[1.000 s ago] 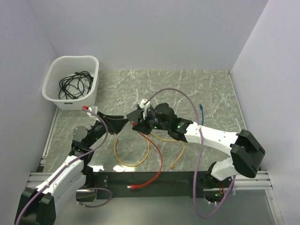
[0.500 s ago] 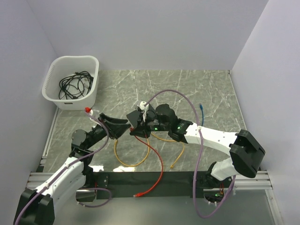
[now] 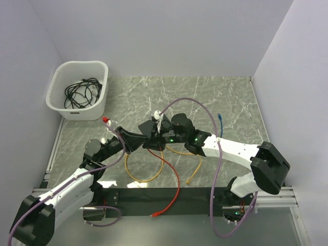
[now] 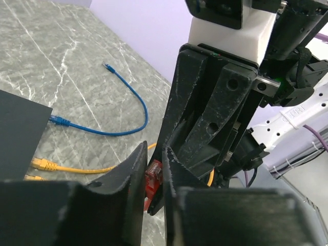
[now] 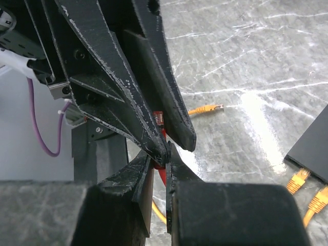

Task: Insert the plug into the switch port

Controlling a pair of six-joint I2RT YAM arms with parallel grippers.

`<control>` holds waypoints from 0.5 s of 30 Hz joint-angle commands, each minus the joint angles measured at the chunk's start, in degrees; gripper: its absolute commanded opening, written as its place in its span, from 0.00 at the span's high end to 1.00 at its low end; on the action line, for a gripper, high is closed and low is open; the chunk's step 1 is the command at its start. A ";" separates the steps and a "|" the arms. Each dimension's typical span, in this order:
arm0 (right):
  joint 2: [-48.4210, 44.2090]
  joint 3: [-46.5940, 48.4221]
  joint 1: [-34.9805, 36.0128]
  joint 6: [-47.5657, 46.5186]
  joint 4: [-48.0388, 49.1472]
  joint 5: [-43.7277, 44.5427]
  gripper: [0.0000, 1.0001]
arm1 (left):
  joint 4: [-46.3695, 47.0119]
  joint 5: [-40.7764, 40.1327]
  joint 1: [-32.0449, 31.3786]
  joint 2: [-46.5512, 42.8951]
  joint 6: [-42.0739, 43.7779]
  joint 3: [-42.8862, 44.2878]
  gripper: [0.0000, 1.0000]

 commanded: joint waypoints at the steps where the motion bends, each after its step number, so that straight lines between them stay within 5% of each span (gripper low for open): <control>1: -0.96 -0.04 -0.48 0.53 3.99 -0.20 1.00 | -0.86 -1.33 -0.98 -0.19 1.98 2.26 0.85; 3: -1.14 -0.12 -0.40 0.27 3.63 0.23 1.00 | -2.00 -2.82 -1.07 -0.36 1.98 2.70 0.97; 6: -2.62 -0.04 -0.40 0.09 2.15 3.90 0.95 | -7.88 -7.20 -1.07 -0.54 2.25 4.80 0.99; 10: -5.34 -0.04 -0.40 -0.61 -1.88 14.34 0.51 | -15.18 -12.04 -1.07 0.34 1.37 7.88 0.99; 11: -5.97 0.05 -0.31 -1.13 -2.95 16.39 0.31 | -17.36 -13.27 -1.07 0.43 0.33 8.24 0.99; 15: -8.95 0.40 0.04 -2.54 -7.61 25.53 0.20 | -24.47 -19.33 -1.07 0.78 -4.42 11.39 0.99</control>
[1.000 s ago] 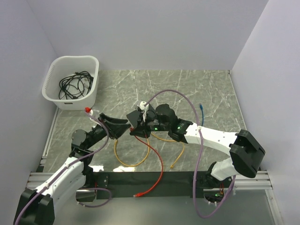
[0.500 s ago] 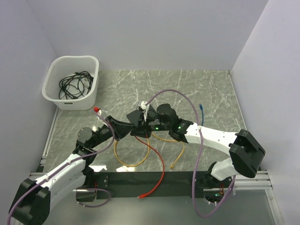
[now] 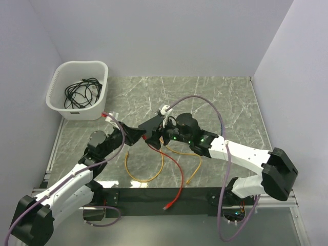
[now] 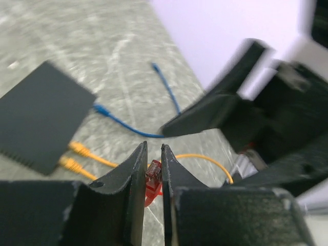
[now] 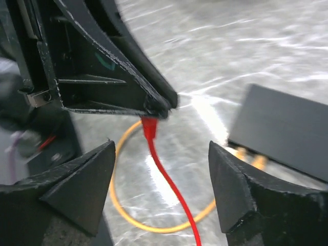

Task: Insert the plug into the switch port

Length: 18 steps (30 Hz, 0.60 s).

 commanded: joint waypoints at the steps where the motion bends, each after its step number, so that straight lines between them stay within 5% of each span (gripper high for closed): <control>1: -4.52 0.58 0.48 -2.02 -4.22 11.18 0.19 | -9.39 -10.22 0.02 0.36 -5.26 5.02 1.00; 9: -2.51 4.53 3.90 -4.13 -8.63 19.45 0.08 | -15.56 -15.53 -0.07 3.09 -12.47 9.77 0.99; 12: 1.26 7.16 5.14 -4.66 -9.77 19.54 0.33 | -14.51 -14.83 -0.07 4.32 -13.18 9.25 0.99; 18: 5.48 11.21 6.63 -4.13 -9.77 21.83 0.48 | -13.81 -14.73 -0.15 4.85 -13.79 8.72 0.99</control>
